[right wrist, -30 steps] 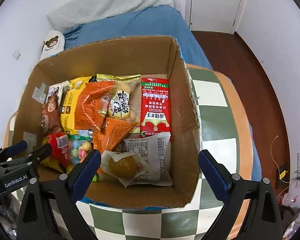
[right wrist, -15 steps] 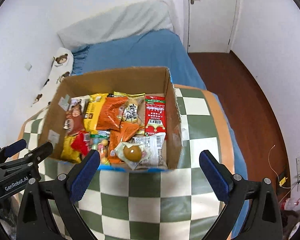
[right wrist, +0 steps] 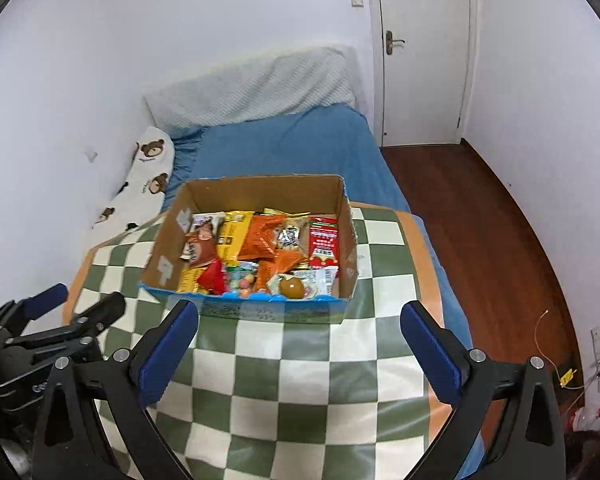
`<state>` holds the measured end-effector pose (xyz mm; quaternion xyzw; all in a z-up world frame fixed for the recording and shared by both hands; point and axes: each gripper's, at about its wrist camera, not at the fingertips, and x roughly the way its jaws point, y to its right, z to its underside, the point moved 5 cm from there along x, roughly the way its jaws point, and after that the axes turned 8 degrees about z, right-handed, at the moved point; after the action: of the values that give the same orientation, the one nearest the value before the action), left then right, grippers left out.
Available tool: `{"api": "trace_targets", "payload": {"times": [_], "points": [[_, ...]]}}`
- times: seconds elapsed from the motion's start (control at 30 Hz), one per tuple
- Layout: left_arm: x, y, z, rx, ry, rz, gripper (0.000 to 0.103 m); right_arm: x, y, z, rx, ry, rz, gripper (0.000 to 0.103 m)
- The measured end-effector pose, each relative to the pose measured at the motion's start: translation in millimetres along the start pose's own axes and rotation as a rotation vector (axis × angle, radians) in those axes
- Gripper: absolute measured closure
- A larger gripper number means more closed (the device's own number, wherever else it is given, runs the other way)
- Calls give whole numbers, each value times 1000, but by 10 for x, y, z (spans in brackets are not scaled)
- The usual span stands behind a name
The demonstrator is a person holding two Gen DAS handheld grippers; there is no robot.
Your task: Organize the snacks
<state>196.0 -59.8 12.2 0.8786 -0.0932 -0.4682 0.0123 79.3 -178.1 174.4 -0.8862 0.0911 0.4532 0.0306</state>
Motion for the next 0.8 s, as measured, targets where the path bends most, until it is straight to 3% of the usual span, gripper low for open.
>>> {"api": "trace_targets", "payload": {"times": [0.37, 0.77, 0.8], "points": [[-436, 40, 246, -3, 12, 26, 12, -602, 17, 237, -37, 58, 21, 0], [-590, 111, 351, 16, 29, 22, 12, -751, 48, 359, -32, 53, 11, 0], [-581, 111, 348, 15, 30, 25, 8, -751, 57, 352, -28, 57, 12, 0]]}}
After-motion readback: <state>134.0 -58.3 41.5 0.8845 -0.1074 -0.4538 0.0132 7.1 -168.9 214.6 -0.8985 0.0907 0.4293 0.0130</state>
